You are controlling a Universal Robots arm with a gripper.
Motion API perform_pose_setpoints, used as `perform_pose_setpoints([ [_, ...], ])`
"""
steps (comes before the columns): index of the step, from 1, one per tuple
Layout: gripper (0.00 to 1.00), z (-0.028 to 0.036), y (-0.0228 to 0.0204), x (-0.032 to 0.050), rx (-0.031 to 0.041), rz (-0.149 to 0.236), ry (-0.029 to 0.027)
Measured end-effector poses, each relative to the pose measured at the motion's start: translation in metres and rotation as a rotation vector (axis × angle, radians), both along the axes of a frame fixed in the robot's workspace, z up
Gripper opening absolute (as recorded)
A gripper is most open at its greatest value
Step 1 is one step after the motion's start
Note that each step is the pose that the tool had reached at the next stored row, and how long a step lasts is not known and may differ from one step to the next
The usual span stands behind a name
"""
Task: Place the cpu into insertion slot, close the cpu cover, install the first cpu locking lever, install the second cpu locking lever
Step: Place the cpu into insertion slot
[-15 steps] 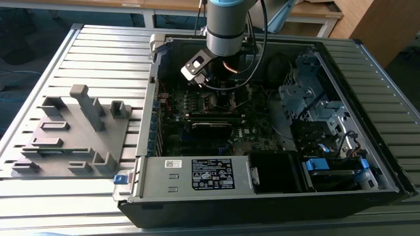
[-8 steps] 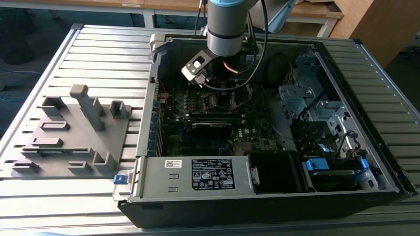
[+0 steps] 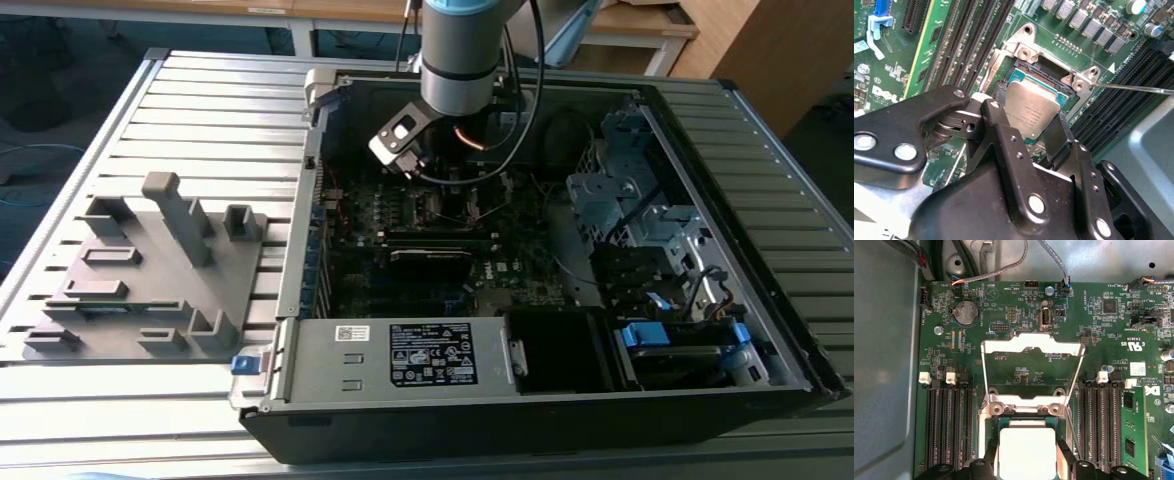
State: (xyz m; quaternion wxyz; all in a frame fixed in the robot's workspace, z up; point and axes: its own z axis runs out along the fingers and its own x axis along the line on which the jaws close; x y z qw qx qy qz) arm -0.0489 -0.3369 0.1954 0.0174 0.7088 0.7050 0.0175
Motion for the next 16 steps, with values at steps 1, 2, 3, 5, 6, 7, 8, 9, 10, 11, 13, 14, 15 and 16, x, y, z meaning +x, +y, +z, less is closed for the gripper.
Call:
perform_pose_setpoints([
  [1,0.54,-0.0004,0.0,0.0,0.0002,0.0,-0.0001],
  [2,0.54,-0.0008,0.0,0.0,-0.0001,0.0,0.0],
  [3,0.54,-0.0009,-0.0001,0.0,-0.0003,0.0,0.0002],
  [5,0.54,-0.0008,-0.0001,0.0,-0.0004,0.0,0.0003],
  [6,0.54,-0.0009,0.0,0.0,-0.0004,0.0,0.0002],
  [7,0.54,-0.0009,0.0,0.0,-0.0003,0.0,0.0001],
  [8,0.54,-0.0013,0.0,0.0,-0.0001,0.0,0.0],
  [9,0.54,-0.002,0.0,0.0,0.0,0.0,0.0],
  [10,0.54,-0.0024,0.0,0.0,-0.0003,0.0,0.0002],
  [11,0.54,-0.0025,-0.0001,0.0,-0.0004,0.0,0.0002],
  [13,0.54,-0.0025,-0.0001,0.0,-0.0005,0.0,0.0003],
  [14,0.54,-0.0025,-0.0001,0.0,-0.0004,0.0,0.0002],
  [15,0.54,-0.0026,0.0,0.0,-0.0003,0.0,0.0002],
  [16,0.54,-0.0026,0.0,0.0,-0.0002,0.0,0.0001],
])
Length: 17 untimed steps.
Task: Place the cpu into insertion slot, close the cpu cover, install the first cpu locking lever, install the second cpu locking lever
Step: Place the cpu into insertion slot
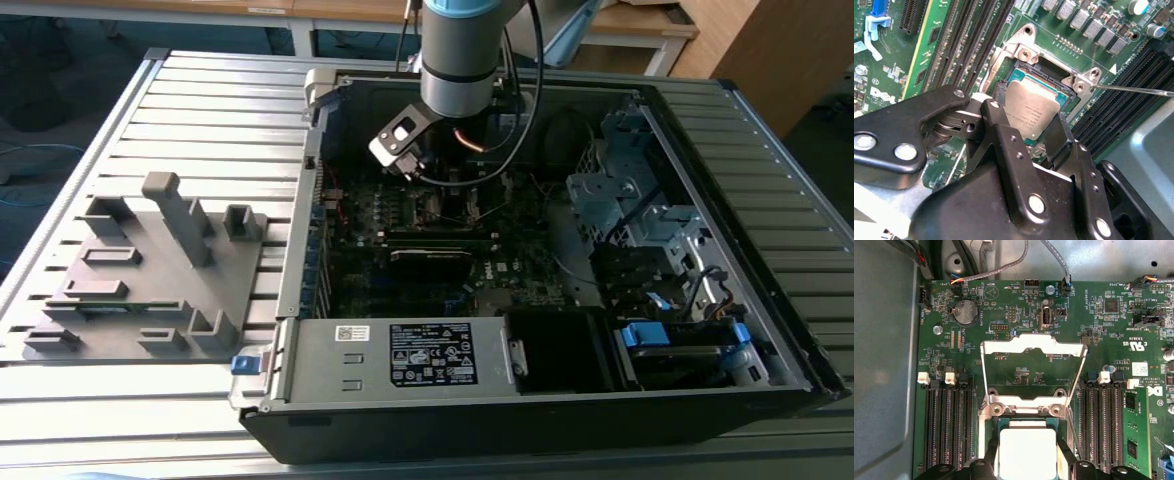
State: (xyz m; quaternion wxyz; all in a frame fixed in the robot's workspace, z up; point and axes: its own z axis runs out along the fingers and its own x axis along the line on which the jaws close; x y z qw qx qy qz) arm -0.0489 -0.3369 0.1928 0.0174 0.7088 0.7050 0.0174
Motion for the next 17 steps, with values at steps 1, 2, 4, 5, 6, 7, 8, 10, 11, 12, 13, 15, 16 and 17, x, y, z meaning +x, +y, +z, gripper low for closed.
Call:
perform_pose_setpoints([
  [1,0.54,0.0002,0.0,0.0,0.0002,0.0,-0.0001],
  [2,0.54,0.0004,0.0001,0.0001,0.0006,0.0,-0.0003],
  [4,0.54,0.0017,0.0,0.0,0.0001,0.0,0.0],
  [5,0.54,0.0026,0.0,0.0,0.0001,0.0,0.0],
  [6,0.54,0.0032,0.0,0.0,0.0,0.0,0.0],
  [7,0.54,0.0032,0.0001,0.0,0.0002,0.0,-0.0001],
  [8,0.54,0.0032,0.0001,0.0,0.0004,0.0,-0.0002],
  [10,0.54,0.0034,0.0,-0.0004,0.0001,0.0,0.0],
  [11,0.54,0.0034,0.0,-0.0014,0.0,0.0,0.0],
  [12,0.54,0.0033,0.0,-0.0023,-0.0001,0.0,0.0],
  [13,0.54,0.0033,0.0001,-0.003,0.0,0.0,0.0],
  [15,0.54,0.003,0.0004,-0.0033,0.0001,0.0,0.0],
  [16,0.54,0.0029,0.0009,-0.0033,0.0001,0.0,0.0],
  [17,0.54,0.0028,0.0014,-0.0033,0.0,0.0,0.0],
])
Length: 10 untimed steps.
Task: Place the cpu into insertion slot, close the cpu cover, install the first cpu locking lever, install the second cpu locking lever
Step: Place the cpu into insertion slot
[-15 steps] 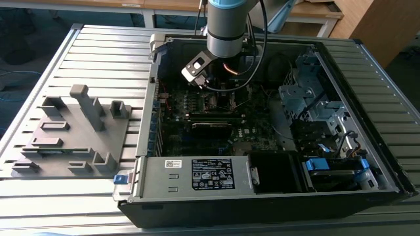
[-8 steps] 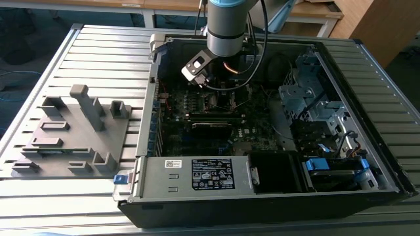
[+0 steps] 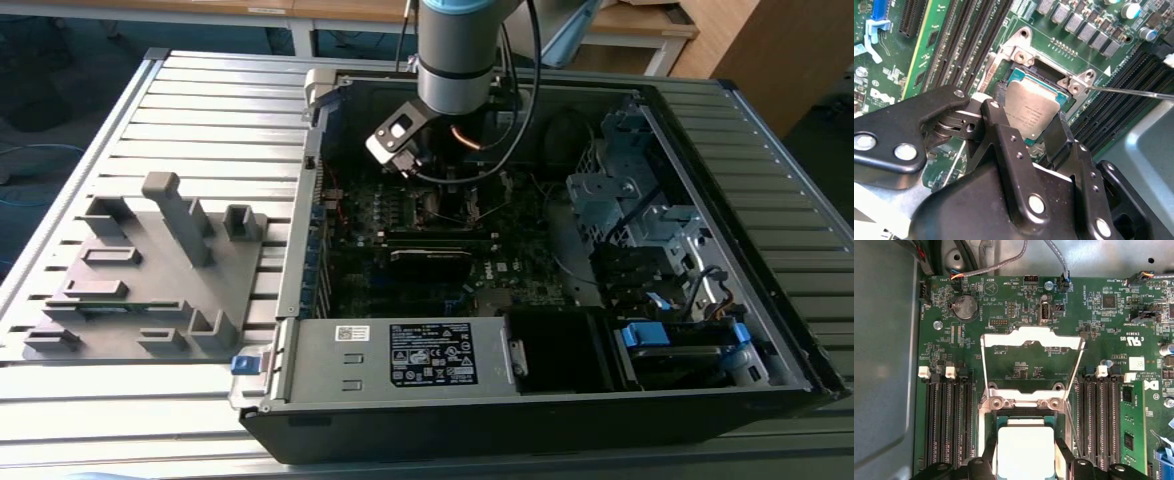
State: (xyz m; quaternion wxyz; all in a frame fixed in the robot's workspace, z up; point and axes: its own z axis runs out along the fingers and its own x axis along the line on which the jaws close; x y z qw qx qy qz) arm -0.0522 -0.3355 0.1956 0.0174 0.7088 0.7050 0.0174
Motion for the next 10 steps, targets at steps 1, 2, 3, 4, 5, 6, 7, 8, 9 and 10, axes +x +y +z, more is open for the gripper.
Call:
perform_pose_setpoints([
  [1,0.54,-0.0001,0.0006,0.0,-0.0001,0.0,0.0001],
  [2,0.54,-0.0001,0.0012,0.0,-0.0001,0.0,0.0001],
  [3,0.54,-0.0001,0.0016,0.0,0.0,0.0,0.0001],
  [4,0.54,-0.0002,0.0016,0.0,0.0,0.0,0.0],
  [5,0.54,-0.0005,0.0017,0.0,0.0002,0.0,-0.0001],
  [6,0.54,-0.0012,0.0017,0.0,0.0001,0.0,0.0],
  [7,0.54,-0.0018,0.0017,0.0,-0.0002,0.0,0.0002],
  [8,0.54,-0.0021,0.0016,-0.0001,-0.0006,0.0,0.0004],
  [9,0.54,-0.0023,0.0015,-0.0001,-0.0007,0.0,0.0005],
  [10,0.54,-0.0023,0.0016,-0.0001,-0.0006,0.0,0.0004],
])
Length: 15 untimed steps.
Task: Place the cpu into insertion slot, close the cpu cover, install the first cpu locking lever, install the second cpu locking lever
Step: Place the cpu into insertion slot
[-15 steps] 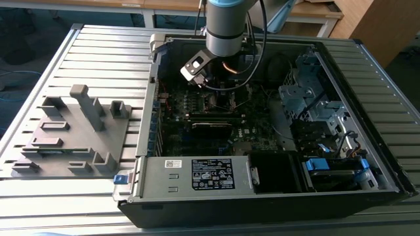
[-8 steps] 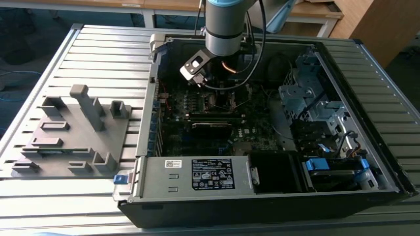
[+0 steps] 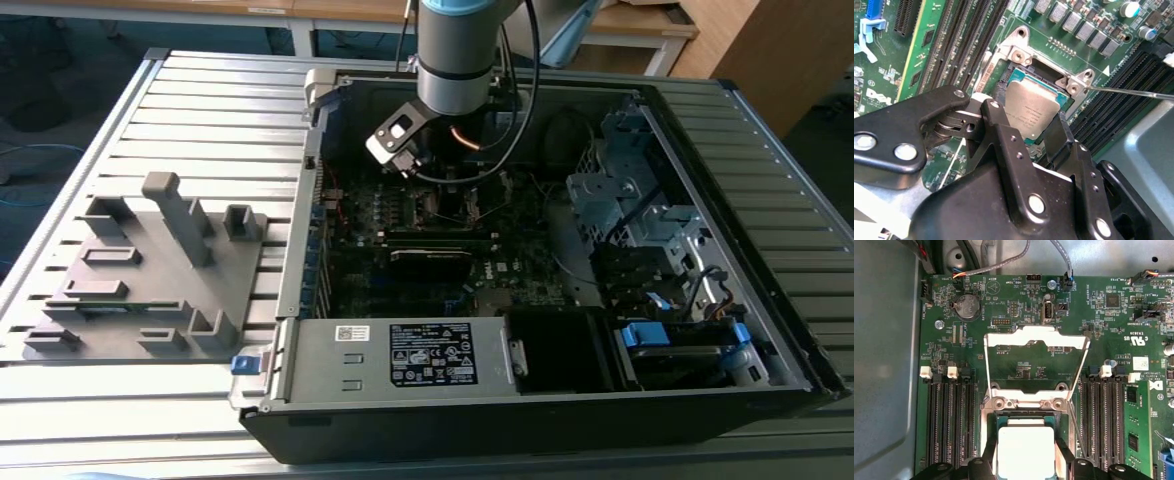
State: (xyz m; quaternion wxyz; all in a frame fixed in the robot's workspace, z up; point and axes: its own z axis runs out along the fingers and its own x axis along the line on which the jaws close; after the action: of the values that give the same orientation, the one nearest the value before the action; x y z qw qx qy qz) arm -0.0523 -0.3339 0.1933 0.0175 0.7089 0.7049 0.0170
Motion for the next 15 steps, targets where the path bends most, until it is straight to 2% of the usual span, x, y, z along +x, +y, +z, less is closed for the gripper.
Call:
perform_pose_setpoints([
  [15,0.54,-0.0009,0.0005,0.0005,0.0005,0.0,-0.0003],
])
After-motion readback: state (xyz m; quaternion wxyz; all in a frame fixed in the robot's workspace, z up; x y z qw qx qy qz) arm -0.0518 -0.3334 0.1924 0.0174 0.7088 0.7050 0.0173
